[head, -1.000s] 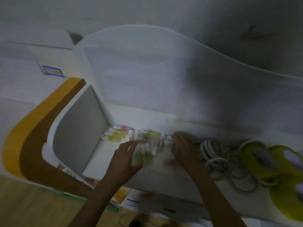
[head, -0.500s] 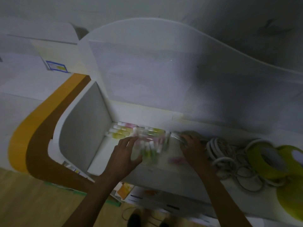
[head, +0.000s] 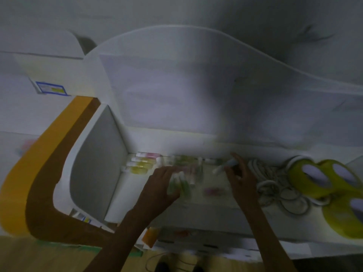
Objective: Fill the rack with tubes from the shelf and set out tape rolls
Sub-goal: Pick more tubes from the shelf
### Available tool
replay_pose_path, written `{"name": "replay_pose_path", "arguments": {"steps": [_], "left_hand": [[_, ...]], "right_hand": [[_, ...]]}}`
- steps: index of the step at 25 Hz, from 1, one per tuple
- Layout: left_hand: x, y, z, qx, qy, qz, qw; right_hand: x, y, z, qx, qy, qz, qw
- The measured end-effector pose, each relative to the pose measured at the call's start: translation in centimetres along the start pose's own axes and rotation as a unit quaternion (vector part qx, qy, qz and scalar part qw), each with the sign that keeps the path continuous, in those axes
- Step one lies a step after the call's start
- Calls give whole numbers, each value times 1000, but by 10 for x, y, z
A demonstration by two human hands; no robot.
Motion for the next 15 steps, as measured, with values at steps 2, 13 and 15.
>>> {"name": "replay_pose_path", "arguments": {"steps": [2,13,15], "left_hand": [[14,-6,-23,57,3,7,998],[108,-39,-111,191,-74,52,978],[118,-41,-111,192,-108,51,974]], "right_hand": [[-5,9,8,-29,24,4,999],[-49,27,-6,-58,50,24,997],[-51,26,-13,-61,41,43,996]]}}
Point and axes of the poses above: each hand's wrist, its own y-axis away from the middle knuckle, its own x-axis out of the palm, z = x × y, the point moved 10 cm from there along -y, towards the middle knuckle, and after that the axes turned 4 degrees about z, right-handed, at the moved point
